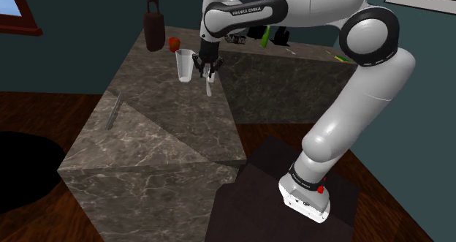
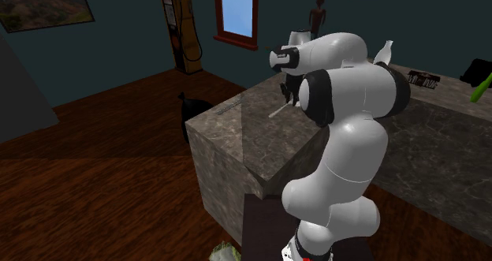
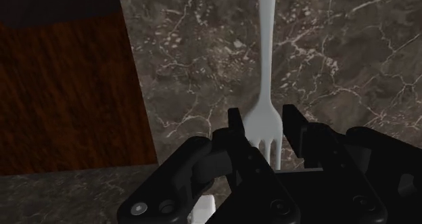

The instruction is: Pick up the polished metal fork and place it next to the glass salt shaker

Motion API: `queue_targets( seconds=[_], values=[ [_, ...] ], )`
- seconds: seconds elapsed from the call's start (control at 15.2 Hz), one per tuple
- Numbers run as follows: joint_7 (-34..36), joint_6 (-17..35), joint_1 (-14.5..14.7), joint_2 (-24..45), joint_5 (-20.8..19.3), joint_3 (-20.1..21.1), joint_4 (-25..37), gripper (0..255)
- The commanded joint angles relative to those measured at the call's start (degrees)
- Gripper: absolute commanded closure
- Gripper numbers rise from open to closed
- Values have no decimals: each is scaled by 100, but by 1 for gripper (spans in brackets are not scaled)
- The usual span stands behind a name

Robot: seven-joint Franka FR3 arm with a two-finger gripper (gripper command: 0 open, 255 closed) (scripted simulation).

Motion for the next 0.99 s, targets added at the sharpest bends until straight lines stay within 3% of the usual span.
queue_targets(
  seconds=[0.0, 0.73, 0.92],
  values=[
    [-291, -32, -138, 60, -5, -146, 98, 255],
    [-1702, -147, -856, 673, -37, -839, 843, 255],
    [-1692, 75, -857, 712, -48, -839, 659, 255]
  ],
)
